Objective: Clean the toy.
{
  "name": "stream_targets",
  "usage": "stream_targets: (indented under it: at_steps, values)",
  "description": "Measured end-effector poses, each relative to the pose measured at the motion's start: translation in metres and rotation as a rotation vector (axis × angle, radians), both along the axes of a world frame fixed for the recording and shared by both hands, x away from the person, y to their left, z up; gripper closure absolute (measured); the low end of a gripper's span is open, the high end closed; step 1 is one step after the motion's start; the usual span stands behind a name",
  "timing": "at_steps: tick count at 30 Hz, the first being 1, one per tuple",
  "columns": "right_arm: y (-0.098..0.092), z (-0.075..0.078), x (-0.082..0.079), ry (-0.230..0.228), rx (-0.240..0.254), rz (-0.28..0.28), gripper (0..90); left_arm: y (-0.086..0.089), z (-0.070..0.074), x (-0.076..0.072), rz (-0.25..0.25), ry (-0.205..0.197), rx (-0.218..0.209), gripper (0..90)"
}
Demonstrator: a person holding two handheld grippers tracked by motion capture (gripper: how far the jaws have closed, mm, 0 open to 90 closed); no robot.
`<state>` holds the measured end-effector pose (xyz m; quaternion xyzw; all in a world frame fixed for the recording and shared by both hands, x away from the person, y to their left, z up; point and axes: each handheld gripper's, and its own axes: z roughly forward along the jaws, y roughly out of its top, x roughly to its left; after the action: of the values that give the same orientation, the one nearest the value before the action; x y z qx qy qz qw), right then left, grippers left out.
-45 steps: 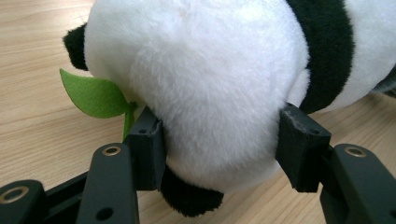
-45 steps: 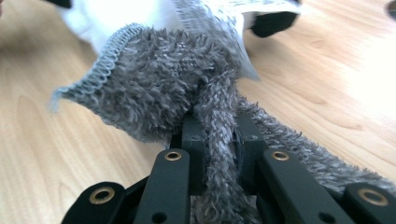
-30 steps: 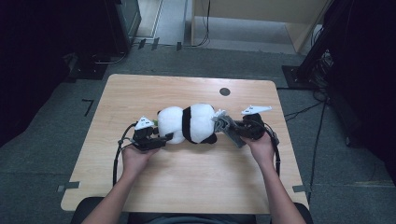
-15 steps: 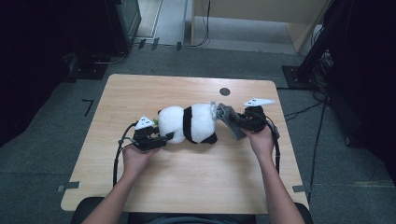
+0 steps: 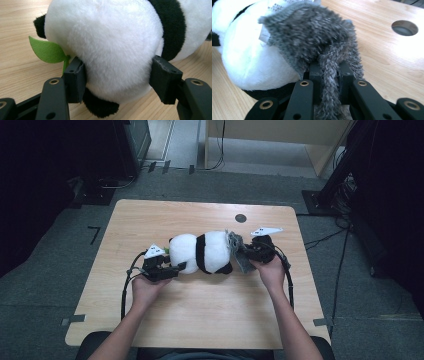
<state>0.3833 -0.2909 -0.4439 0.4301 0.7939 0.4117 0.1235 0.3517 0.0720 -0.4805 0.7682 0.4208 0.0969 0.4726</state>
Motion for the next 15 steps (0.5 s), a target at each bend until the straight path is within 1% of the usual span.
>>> stream_targets:
  at_steps: [2, 9, 14, 15]
  values:
    - [0.0032, -0.0019, -0.0005, -0.005, -0.009, 0.005, 79.1, 0.0004, -0.0002, 0.0004, -0.002, 0.002, -0.002, 35.9]
    - [0.0075, -0.0031, -0.0009, -0.012, -0.012, 0.006, 79.1, 0.0006, 0.0000, -0.0002, -0.007, 0.009, -0.005, 35.5]
    - [0.0051, -0.0035, 0.0006, -0.019, -0.015, 0.000, 79.0, 0.0043, -0.0005, 0.0016, -0.017, 0.015, -0.022, 28.8]
    - [0.0047, -0.0034, 0.0007, -0.017, -0.019, -0.003, 78.9, 0.0054, -0.0001, 0.0021, -0.021, 0.015, -0.018, 27.9]
